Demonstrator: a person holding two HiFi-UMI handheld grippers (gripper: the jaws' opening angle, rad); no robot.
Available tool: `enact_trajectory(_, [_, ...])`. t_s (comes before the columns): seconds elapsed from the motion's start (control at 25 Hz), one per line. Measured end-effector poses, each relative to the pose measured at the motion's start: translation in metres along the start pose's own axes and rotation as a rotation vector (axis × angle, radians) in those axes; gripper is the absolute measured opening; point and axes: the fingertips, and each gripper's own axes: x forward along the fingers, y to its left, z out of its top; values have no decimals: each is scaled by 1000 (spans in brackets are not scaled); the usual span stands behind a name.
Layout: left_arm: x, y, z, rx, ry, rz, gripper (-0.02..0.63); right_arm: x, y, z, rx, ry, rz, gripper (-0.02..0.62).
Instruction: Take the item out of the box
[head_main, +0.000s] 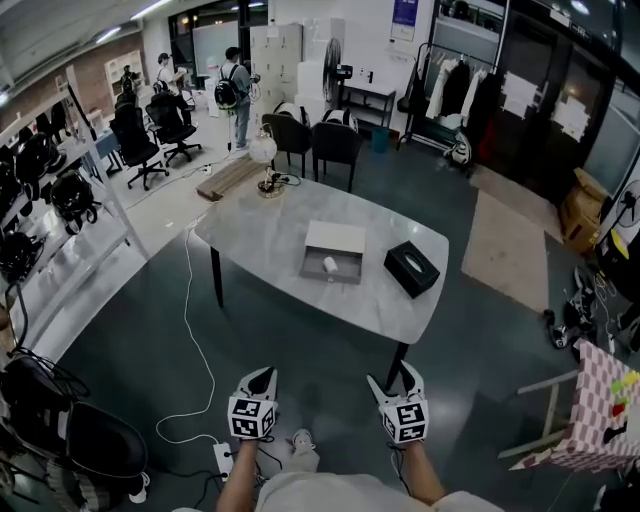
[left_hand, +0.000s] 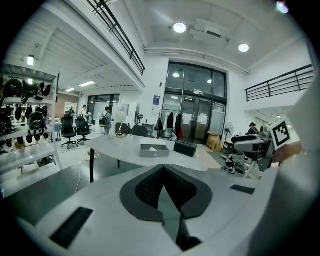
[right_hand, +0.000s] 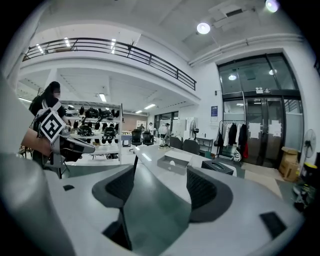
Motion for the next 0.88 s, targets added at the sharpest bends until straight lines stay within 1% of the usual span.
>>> enact_trajectory(0.16, [32,17,14,7,10,-16,14,32,-12,7,5,7,-8,313])
enact_trajectory(0.52, [88,60,43,14,11,-53,14,95,-22,26,5,27,-37,313])
enact_trajectory(0.88, [123,86,54,11,17,-84,14,136,-24,35,7,33,-57,311])
